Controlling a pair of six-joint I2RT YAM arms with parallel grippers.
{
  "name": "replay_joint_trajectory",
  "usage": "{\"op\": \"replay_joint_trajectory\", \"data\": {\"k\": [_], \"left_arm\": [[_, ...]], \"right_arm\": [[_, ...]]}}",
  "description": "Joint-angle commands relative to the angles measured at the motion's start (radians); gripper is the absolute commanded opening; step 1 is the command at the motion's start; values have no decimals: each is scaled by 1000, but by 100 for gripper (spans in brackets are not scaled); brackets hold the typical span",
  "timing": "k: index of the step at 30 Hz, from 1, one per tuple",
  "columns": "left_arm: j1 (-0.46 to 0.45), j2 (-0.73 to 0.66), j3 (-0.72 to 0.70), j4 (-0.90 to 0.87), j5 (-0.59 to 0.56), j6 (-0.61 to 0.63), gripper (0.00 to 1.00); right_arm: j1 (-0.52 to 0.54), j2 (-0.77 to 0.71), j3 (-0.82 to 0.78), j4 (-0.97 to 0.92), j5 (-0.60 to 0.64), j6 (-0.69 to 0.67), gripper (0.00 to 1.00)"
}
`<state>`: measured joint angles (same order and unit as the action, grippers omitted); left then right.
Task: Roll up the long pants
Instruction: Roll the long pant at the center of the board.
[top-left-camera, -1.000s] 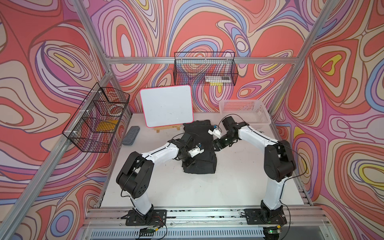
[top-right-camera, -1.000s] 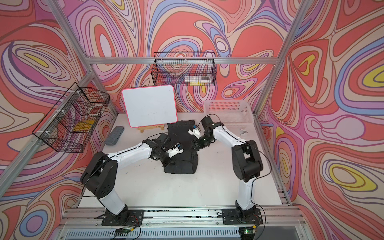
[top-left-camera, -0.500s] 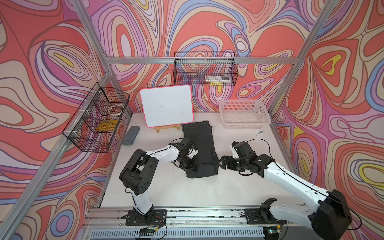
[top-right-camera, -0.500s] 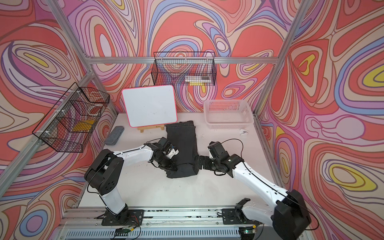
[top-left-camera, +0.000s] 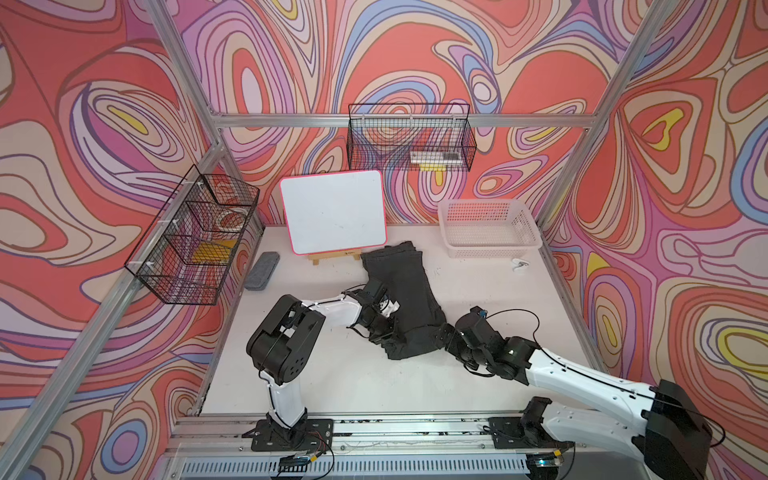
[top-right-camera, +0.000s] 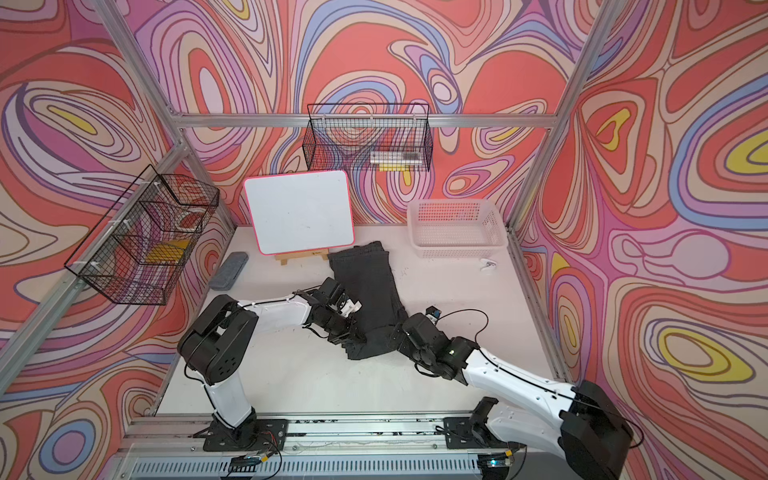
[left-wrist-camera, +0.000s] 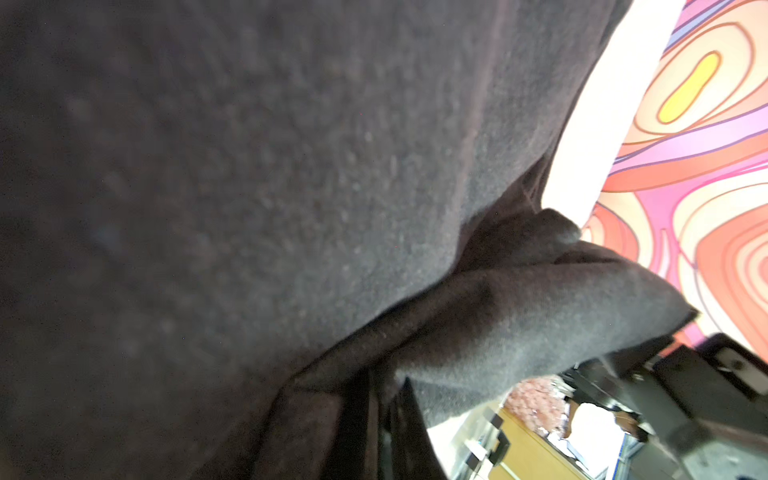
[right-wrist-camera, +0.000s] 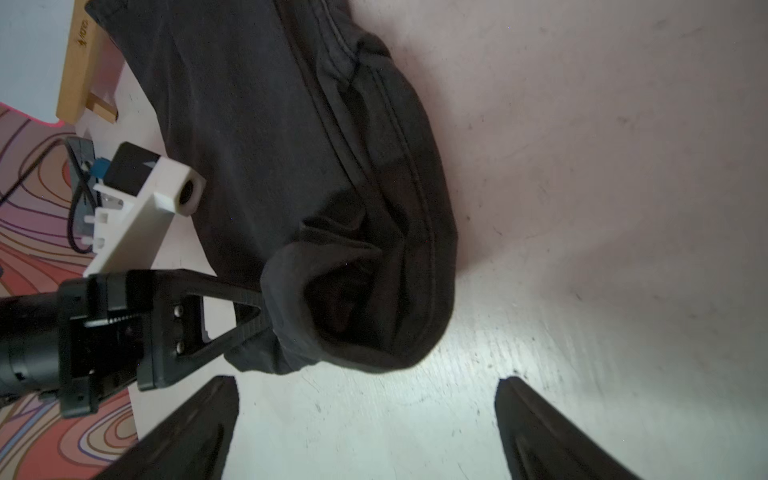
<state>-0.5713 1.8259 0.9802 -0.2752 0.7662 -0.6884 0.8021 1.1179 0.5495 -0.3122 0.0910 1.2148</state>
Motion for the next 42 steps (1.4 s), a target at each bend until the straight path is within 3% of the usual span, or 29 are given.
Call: {"op": "replay_joint_trajectory", "data": {"k": [1,7,8,10,11,14,15,18,20,21,23,25,28,31,36,42], "left_arm": [[-21,15,-9,73,42,-77,0],[-58,21,-29,188,72,-169,0],[-67,23,-32,197,69,-180,0],[-85,19,-25,164,42,-161,0],[-90,15,-22,148,29,-151,0],[-100,-4,13,50,-38,-82,0],[-103,-15,38,-5,-74,-41,10],[-105,-84,106,-183,-231,88,27],[-107,-157,131,-260,-382,163,51],[-107,-196,126,-273,-447,196,58],[-122,-296,81,-249,-564,292,59],[-164,-383,15,-185,-606,415,60],[-322,-499,-114,-34,-776,617,62],[-447,-546,-252,190,-941,730,64],[-548,-485,-359,532,-1101,983,69],[-549,-325,-333,747,-1097,1214,71]], "right_arm": [[5,100,-20,205,23,82,95],[5,242,37,268,70,142,76],[-3,250,53,249,80,150,65],[-18,252,104,171,99,167,27],[-22,250,140,108,121,164,14],[-51,278,253,-81,145,122,0],[-64,293,278,-124,140,114,0],[-112,350,336,-209,94,94,0],[-149,400,393,-277,56,55,0],[-168,428,426,-315,39,30,0],[-205,482,483,-349,-11,-30,0],[-239,524,527,-378,-53,-70,0],[-274,568,590,-406,-96,-112,0],[-288,609,651,-440,-132,-149,0],[-293,644,684,-452,-195,-180,0],[-296,641,666,-430,-275,-188,0]]}}
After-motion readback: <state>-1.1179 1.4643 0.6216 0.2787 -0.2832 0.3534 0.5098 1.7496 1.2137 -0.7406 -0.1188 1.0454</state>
